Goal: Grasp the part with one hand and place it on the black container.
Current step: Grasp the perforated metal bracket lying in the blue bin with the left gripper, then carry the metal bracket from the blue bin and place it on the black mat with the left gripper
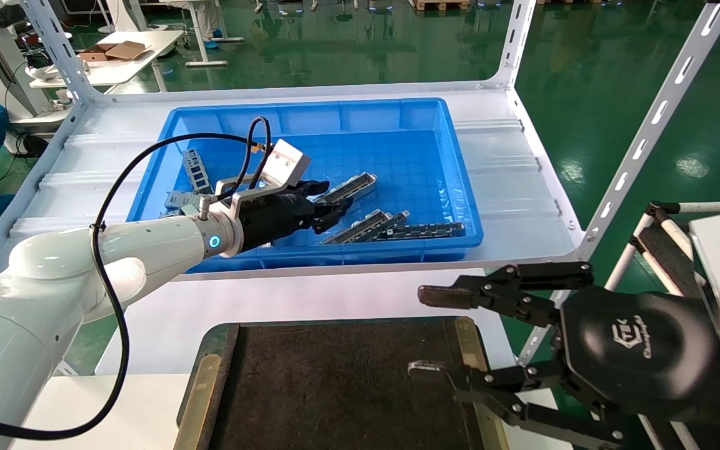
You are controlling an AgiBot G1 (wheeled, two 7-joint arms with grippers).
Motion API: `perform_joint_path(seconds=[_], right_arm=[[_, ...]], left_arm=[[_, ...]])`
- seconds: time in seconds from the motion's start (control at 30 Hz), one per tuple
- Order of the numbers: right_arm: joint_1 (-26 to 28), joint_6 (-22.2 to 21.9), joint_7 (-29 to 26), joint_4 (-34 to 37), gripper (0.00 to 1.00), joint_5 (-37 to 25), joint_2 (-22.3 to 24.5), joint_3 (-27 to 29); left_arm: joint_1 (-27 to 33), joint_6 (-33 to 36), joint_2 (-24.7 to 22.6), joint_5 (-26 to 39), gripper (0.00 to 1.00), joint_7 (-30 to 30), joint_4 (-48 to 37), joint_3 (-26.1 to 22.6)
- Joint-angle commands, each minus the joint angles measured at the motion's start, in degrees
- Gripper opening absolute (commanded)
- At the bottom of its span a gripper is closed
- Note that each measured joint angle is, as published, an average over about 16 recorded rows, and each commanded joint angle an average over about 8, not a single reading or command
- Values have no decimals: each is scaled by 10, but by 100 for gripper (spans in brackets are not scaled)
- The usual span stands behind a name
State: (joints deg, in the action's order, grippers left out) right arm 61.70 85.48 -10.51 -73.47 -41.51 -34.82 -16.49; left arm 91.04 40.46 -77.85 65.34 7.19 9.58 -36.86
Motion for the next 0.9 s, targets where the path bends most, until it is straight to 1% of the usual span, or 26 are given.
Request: perform_joint_path(seconds=[0.03,0.37,0.57,0.77,0.9], right_arm=[[0,0,0,0,0,0,0,0],[0,0,0,0,0,0,0,0],[0,0,0,0,0,0,0,-1],[0,0,0,0,0,1,0,-1],[0,0,1,0,0,1,0,-1]], left_arm=[[0,-1,0,-4,0,1,-1,-3],[1,-2,1,-21,0,4,-4,-13],[8,10,3,-37,0,11,-1,-13],[22,49,10,-55,0,29,0,-8],[32,105,21,-65,0,45,1,-5]])
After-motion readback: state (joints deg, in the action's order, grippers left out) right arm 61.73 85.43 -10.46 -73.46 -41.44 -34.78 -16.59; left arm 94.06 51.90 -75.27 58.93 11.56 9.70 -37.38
